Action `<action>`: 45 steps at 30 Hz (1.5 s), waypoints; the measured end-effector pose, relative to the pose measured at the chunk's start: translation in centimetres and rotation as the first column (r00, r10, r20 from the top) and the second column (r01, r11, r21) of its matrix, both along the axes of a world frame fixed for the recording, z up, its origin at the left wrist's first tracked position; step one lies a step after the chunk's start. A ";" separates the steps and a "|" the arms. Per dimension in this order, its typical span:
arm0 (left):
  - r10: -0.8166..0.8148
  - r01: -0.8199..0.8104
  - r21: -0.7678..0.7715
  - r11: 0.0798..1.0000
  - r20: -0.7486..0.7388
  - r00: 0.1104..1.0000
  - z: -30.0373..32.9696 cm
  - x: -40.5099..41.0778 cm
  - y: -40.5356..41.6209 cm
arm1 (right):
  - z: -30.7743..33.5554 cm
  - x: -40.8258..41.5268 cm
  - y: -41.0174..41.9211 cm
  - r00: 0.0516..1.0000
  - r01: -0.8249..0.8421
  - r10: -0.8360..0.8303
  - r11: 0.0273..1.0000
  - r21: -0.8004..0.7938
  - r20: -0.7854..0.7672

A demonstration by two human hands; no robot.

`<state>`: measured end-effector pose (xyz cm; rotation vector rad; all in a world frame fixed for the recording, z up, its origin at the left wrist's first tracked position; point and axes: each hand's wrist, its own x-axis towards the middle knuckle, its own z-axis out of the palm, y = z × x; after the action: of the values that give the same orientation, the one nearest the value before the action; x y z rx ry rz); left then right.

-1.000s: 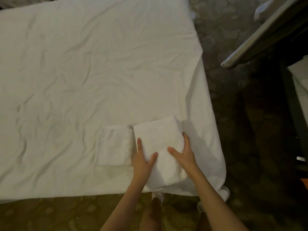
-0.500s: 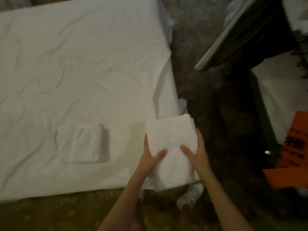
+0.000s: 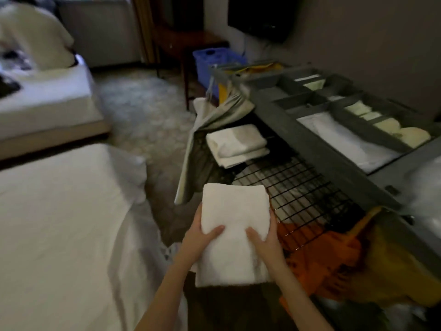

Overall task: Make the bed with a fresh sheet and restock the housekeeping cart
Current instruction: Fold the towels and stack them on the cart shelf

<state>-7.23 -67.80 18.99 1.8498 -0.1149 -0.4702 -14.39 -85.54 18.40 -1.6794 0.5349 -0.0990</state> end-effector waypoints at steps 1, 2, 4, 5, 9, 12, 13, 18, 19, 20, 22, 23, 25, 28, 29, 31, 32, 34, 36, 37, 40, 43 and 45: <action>-0.041 0.041 0.005 0.999 0.017 0.999 0.7 1.3 -1.2 | 0.2 0.6 -1.1 0.999 0.028 -0.028 1.000 0.013 0.023; -0.089 0.089 0.009 0.996 0.041 0.995 1.2 3.0 -2.4 | 0.6 1.3 -2.1 0.997 0.067 -0.068 0.997 0.027 0.037; -0.161 0.159 0.031 0.987 0.056 0.985 2.0 5.6 -4.3 | 0.9 2.7 -3.5 0.990 0.123 -0.126 0.991 0.045 0.065; -0.199 0.196 0.042 0.980 0.071 0.978 2.3 7.2 -5.5 | 0.9 3.7 -4.4 0.983 0.160 -0.163 0.986 0.048 0.084; -0.324 0.314 0.108 0.943 0.081 0.943 2.2 14.7 -9.9 | 0.3 8.4 -6.6 0.953 0.274 -0.281 0.959 0.076 0.111; -0.451 0.431 0.170 0.886 0.106 0.886 1.3 21.1 -13.3 | -0.8 12.9 -7.7 0.911 0.384 -0.394 0.918 0.102 0.120; -0.496 0.472 0.193 0.860 0.108 0.861 1.0 23.3 -14.5 | -1.3 14.5 -8.1 0.891 0.428 -0.441 0.896 0.119 0.113; -0.658 0.629 0.250 0.736 0.043 0.752 -1.5 31.9 -19.0 | -3.8 20.7 -8.2 0.803 0.576 -0.592 0.799 0.173 0.061; -0.681 0.647 0.278 0.709 0.035 0.731 -2.3 33.0 -19.7 | -4.3 21.6 -8.1 0.792 0.592 -0.609 0.785 0.184 0.050; -0.696 0.654 0.313 0.689 0.035 0.717 -3.2 34.0 -20.3 | -5.1 22.4 -7.9 0.785 0.602 -0.619 0.776 0.188 0.040; -0.707 0.616 0.432 0.658 0.074 0.704 -5.3 34.9 -20.8 | -6.3 23.6 -7.7 0.781 0.614 -0.625 0.771 0.167 0.015; -0.692 0.574 0.477 0.666 0.107 0.714 -6.3 34.9 -20.8 | -6.8 23.8 -7.6 0.778 0.622 -0.629 0.769 0.147 -0.001; -0.657 0.519 0.489 0.701 0.160 0.737 -7.4 34.3 -20.4 | -7.0 24.0 -7.5 0.753 0.658 -0.657 0.747 0.096 -0.045; -0.654 0.546 0.449 0.707 0.121 0.747 -8.3 33.6 -19.6 | -7.3 24.0 -7.4 0.692 0.711 -0.711 0.701 -0.052 -0.127; -0.665 0.565 0.458 0.686 0.079 0.743 -8.2 33.3 -19.5 | -7.1 24.0 -7.2 0.678 0.717 -0.721 0.692 -0.088 -0.142; -0.686 0.582 0.496 0.645 0.041 0.726 -7.8 32.9 -19.3 | -6.8 24.2 -6.9 0.674 0.717 -0.728 0.686 -0.127 -0.125; -0.690 0.586 0.481 0.653 0.057 0.722 -7.6 32.7 -19.3 | -6.6 24.2 -6.8 0.674 0.721 -0.732 0.681 -0.126 -0.103; -0.695 0.590 0.429 0.684 0.139 0.705 -6.7 32.1 -19.3 | -5.9 24.0 -6.8 0.668 0.734 -0.741 0.670 -0.110 -0.061; -0.689 0.593 0.384 0.708 0.190 0.700 -5.7 31.1 -19.5 | -5.0 23.0 -7.1 0.665 0.738 -0.746 0.664 -0.121 -0.038; -0.684 0.596 0.363 0.716 0.198 0.702 -5.2 30.4 -19.8 | -4.6 22.2 -7.4 0.662 0.740 -0.749 0.660 -0.131 -0.029; -0.699 0.629 0.314 0.711 0.220 0.680 -3.4 27.5 -21.1 | -3.2 18.9 -8.4 0.644 0.758 -0.765 0.637 -0.142 0.009; -0.733 0.676 0.285 0.679 0.215 0.646 -2.3 23.4 -23.0 | -2.0 14.5 -9.7 0.608 0.787 -0.793 0.597 -0.156 0.034; -0.743 0.695 0.264 0.668 0.197 0.639 -1.8 20.2 -24.0 | -1.6 11.3 -10.4 0.592 0.794 -0.805 0.576 -0.194 0.033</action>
<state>12.97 -91.75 17.24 1.9768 -1.0965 -0.7707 -3.11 -95.89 16.84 -1.4911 1.3577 -0.7982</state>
